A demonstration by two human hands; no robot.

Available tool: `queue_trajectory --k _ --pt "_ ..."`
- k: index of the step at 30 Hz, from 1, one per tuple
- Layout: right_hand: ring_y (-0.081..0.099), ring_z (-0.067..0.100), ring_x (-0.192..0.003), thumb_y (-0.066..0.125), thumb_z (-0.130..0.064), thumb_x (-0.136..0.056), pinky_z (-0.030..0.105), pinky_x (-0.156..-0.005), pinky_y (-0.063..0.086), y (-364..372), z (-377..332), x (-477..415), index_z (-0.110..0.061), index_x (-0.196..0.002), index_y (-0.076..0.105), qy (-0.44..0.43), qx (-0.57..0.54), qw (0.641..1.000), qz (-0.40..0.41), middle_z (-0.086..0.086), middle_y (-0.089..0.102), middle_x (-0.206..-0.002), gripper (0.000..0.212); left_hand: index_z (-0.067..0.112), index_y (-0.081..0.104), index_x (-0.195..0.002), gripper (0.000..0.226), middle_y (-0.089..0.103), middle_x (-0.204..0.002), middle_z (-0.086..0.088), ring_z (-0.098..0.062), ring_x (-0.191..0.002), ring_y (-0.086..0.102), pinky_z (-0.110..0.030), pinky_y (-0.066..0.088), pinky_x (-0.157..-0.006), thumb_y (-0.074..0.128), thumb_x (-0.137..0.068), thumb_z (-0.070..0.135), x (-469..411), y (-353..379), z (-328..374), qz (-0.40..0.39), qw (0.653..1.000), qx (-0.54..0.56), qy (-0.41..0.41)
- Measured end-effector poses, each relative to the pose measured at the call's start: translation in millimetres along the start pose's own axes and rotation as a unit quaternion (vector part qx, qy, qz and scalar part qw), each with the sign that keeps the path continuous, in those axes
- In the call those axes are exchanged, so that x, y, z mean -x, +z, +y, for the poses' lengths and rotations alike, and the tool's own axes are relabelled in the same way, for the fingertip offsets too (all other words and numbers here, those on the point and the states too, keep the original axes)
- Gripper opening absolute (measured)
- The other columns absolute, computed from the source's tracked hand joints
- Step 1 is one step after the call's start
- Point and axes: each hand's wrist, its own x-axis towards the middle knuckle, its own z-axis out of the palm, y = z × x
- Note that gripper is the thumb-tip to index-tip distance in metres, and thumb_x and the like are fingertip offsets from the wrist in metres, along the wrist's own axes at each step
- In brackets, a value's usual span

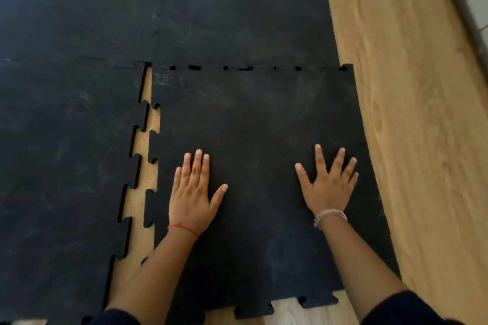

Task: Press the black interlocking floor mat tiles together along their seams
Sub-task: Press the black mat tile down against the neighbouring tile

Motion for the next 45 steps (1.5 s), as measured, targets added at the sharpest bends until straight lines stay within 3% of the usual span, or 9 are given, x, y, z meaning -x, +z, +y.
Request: queue_trajectory --k 4,9,14,19,26,34,38,40,45 --pt "0.002 0.043 -0.139 0.014 -0.073 -0.076 0.052 -0.111 0.002 -2 21 -16 -0.029 -0.146 0.008 0.096 -0.006 0.995 0.007 0.023 0.004 -0.153 0.083 0.013 0.004 -0.142 0.074 0.001 -0.151 -0.005 -0.018 -0.138 -0.009 -0.025 -0.017 -0.108 0.013 -0.087 0.062 -1 2 -1 0.003 1.0 -0.001 0.004" --pt "0.004 0.038 -0.14 0.027 -0.073 -0.078 0.045 -0.112 0.002 -2 36 -24 -0.013 -0.146 0.006 0.161 -0.075 0.984 0.024 0.026 0.008 -0.152 0.094 0.014 0.001 -0.142 0.076 -0.003 -0.15 -0.003 -0.016 -0.137 -0.013 -0.03 -0.012 -0.109 0.01 -0.085 0.063 0 0 -2 0.001 1.0 -0.001 0.008" --pt "0.012 0.036 -0.139 0.038 -0.07 -0.079 0.043 -0.113 0.005 -2 35 -21 -0.005 -0.145 0.01 0.148 -0.105 0.982 0.042 0.025 0.014 -0.151 0.096 0.015 0.001 -0.142 0.074 -0.001 -0.151 -0.003 -0.017 -0.138 -0.01 -0.025 -0.016 -0.108 0.013 -0.087 0.062 -1 -3 -6 -0.004 1.0 -0.003 0.004" --pt "0.019 0.042 -0.135 0.045 -0.069 -0.078 0.049 -0.112 0.013 6 29 -7 0.001 -0.142 0.018 0.129 -0.118 0.982 0.078 0.033 0.022 -0.145 0.099 0.013 0.007 -0.142 0.073 0.007 -0.15 -0.004 -0.019 -0.138 -0.001 -0.03 -0.007 -0.11 0.012 -0.088 0.062 -1 -11 -22 -0.002 1.0 -0.014 0.007" --pt "0.021 0.041 -0.135 0.047 -0.069 -0.078 0.053 -0.11 0.019 10 39 -7 -0.003 -0.143 0.017 0.129 -0.114 0.983 0.067 0.029 0.024 -0.146 0.098 0.019 -0.009 -0.141 0.072 -0.011 -0.15 0.002 -0.013 -0.135 -0.021 -0.027 -0.018 -0.107 0.006 -0.086 0.063 0 -10 -25 -0.003 1.0 -0.014 0.025" --pt "0.021 0.037 -0.136 0.05 -0.069 -0.073 0.051 -0.111 0.019 9 48 0 0.0 -0.142 0.02 0.137 -0.177 0.972 0.073 0.024 0.024 -0.148 0.102 0.021 -0.009 -0.142 0.072 -0.012 -0.15 0.005 -0.011 -0.134 -0.022 -0.029 -0.015 -0.109 0.01 -0.086 0.063 -11 -16 -39 -0.026 0.997 -0.044 0.064" --pt "0.021 0.043 -0.134 0.056 -0.059 -0.079 0.05 -0.111 0.018 0 42 0 0.007 -0.14 0.017 0.107 -0.107 0.988 0.016 0.033 0.024 -0.144 0.098 0.023 -0.011 -0.141 0.071 -0.012 -0.15 0.006 -0.01 -0.134 -0.023 -0.029 -0.016 -0.109 0.007 -0.086 0.064 -15 -18 -40 -0.028 0.996 -0.042 0.067" --pt "0.011 0.039 -0.138 0.052 -0.056 -0.081 0.048 -0.113 0.009 -11 19 -1 0.005 -0.142 0.013 0.066 -0.106 0.992 0.019 0.03 0.014 -0.149 0.094 0.022 -0.011 -0.141 0.072 -0.015 -0.149 0.005 -0.01 -0.133 -0.024 -0.026 -0.019 -0.107 0.005 -0.085 0.064 -12 -16 -38 -0.013 0.998 -0.032 0.046" --pt "-0.005 0.027 -0.14 0.042 -0.055 -0.087 0.037 -0.111 -0.003 -21 -121 -16 -0.001 -0.144 0.008 -0.277 -0.143 0.95 -0.003 0.018 0.001 -0.153 0.085 0.013 -0.014 -0.141 0.083 -0.022 -0.148 -0.002 -0.013 -0.132 -0.027 -0.024 -0.022 -0.104 -0.001 -0.079 0.067 -9 -14 -44 0.058 0.987 0.014 -0.151"
